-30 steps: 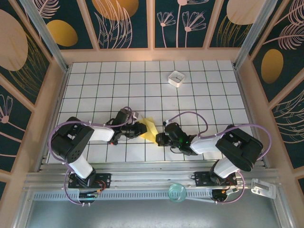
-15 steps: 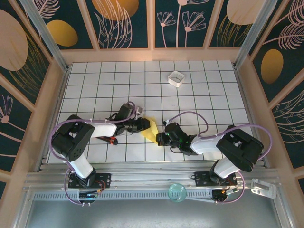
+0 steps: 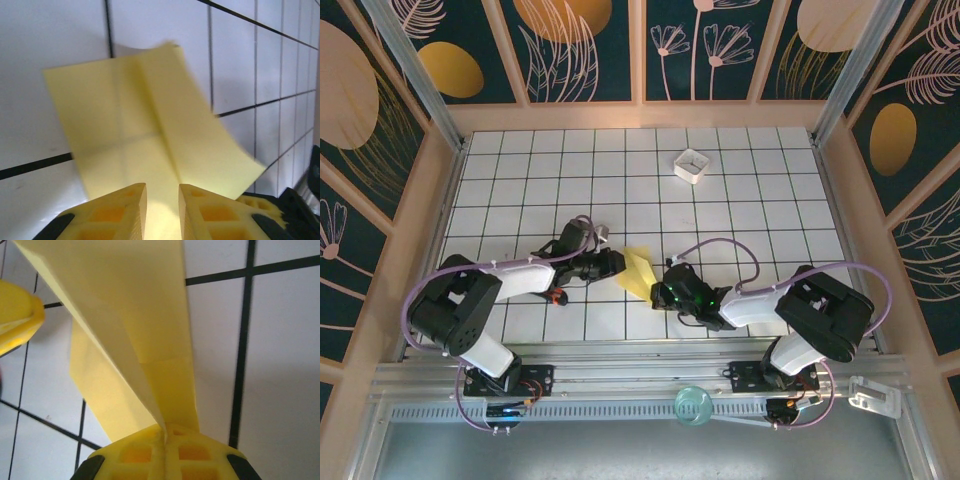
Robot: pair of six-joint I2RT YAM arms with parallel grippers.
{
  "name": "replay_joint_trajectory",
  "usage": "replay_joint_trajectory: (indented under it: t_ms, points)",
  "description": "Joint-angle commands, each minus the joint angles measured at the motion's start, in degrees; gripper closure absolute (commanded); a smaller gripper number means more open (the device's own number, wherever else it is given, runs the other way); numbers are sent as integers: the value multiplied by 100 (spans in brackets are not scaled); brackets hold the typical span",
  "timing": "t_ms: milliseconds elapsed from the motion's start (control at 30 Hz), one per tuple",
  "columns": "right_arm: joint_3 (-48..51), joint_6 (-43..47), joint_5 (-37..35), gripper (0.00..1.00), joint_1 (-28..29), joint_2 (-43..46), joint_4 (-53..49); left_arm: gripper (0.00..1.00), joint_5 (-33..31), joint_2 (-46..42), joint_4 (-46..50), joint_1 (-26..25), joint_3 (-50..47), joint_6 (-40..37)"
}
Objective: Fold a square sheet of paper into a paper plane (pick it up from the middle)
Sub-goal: Fourth fold the wing at the center of the table.
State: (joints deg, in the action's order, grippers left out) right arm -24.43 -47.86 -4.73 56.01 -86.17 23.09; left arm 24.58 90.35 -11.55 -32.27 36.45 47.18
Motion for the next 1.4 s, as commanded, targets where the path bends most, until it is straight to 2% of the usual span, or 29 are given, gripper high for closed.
replay_joint_trajectory:
  t_ms: [0,100,267,533,833,1067,1367]
  points:
    - [-159,-262,-697,100,88,209,-502,76,28,-89,103,50,-38,70]
    - [-228,-397,-1052,100,151,341,-841,76,164,-105,63,46,105,89]
    - [-256,-505,-1116,100,228,364,-918,76,449,-66,39,32,280,17]
    - [-279,-302,-723,100,188,114,-526,77,927,288,-191,-28,477,76]
    - [-38,-41,223,98,-89,46,210,76,1158,302,-503,-70,470,63]
    - [1,197,351,97,-124,-20,230,75,1187,55,-515,-82,342,-26]
    - [-62,329,497,97,-147,-265,198,76,1319,26,-816,-144,126,332]
